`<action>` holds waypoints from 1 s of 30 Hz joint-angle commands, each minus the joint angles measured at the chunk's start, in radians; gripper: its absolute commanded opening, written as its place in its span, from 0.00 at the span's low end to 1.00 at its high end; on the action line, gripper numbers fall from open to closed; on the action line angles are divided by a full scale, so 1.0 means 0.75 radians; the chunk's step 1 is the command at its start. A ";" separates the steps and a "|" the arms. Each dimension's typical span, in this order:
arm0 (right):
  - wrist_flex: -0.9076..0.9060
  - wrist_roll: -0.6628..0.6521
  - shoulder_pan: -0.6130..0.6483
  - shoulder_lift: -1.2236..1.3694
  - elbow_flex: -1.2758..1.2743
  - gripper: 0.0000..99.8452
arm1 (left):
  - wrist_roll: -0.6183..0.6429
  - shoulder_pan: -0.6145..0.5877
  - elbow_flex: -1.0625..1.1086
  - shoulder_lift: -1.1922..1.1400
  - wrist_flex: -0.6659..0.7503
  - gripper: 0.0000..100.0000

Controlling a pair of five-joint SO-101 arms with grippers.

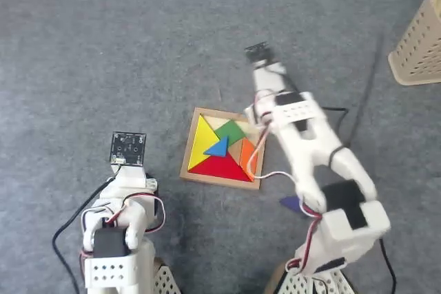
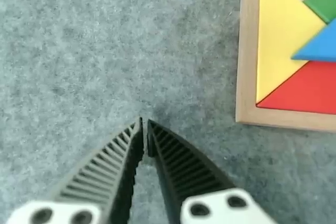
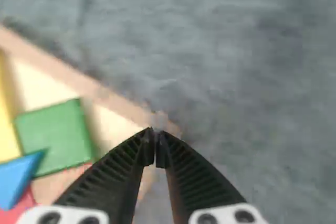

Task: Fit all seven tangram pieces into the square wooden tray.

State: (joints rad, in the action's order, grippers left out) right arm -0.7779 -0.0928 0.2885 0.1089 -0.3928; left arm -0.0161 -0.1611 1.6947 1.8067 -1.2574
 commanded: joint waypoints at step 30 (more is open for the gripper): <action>-0.447 -0.935 -1.537 -0.588 0.057 0.24 | -0.004 0.006 -0.013 0.025 -0.008 0.02</action>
State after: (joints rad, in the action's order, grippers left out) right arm -1.1017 -0.7710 -0.8270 -0.2670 -0.3928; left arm -0.0161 -0.1611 1.6947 1.8067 -1.2574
